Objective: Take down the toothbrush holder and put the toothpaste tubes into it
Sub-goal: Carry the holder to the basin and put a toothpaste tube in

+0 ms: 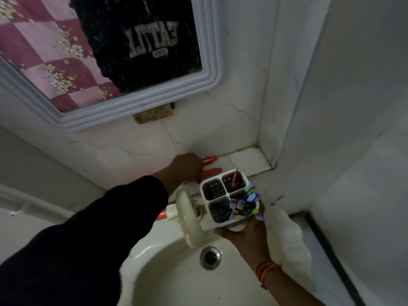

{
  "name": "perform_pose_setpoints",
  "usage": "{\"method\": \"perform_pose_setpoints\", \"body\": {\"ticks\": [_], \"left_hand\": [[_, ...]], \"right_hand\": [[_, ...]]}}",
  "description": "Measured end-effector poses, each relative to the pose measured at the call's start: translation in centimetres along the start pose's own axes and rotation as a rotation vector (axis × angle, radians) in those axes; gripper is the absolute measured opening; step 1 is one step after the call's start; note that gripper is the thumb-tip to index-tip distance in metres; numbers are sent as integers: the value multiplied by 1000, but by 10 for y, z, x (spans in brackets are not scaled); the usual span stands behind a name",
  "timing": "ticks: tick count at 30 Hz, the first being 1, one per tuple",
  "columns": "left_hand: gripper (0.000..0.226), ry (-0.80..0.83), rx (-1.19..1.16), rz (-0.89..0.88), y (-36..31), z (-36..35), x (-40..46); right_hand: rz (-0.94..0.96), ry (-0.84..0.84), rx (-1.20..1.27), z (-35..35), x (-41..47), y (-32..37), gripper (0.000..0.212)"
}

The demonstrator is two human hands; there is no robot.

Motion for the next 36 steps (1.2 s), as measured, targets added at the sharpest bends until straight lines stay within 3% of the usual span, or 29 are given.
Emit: {"method": "perform_pose_setpoints", "body": {"ticks": [4, 9, 17, 21, 23, 25, 27, 30, 36], "left_hand": [[30, -112, -184, -38, -3, 35, -25], [25, -270, -226, -99, -21, 80, -86], [21, -93, -192, -108, -71, 68, -99], [28, 74, -507, -119, -68, 65, -88], [36, 8, -625, -69, -51, 65, -79], [36, -64, -453, -16, -30, 57, -60], [33, -28, -241, 55, -14, 39, -38], [41, 64, -166, 75, -2, 5, -12], [42, -53, -34, 33, 4, -23, 10]], "right_hand": [[4, 14, 11, 1, -1, 5, 111], [34, 8, 27, 2, -3, 8, 116], [56, 3, 5, 2, -5, 15, 123], [68, 2, -13, 3, -4, 13, 126], [65, -2, -17, 3, -4, 13, 124], [58, -4, -11, 3, -5, 12, 120], [60, -2, -5, 3, -5, 12, 119], [68, -2, 4, 3, -4, 11, 118], [53, 14, 35, 2, -2, 3, 115]]}}
Point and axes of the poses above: each hand's wrist, its own x-axis towards the middle knuckle, its own z-axis out of the back of the hand, y = z × x, the point moved 1 cm from there along x, towards the middle knuckle, and after that the axes turned 13 degrees about y, right-handed, at the moved point
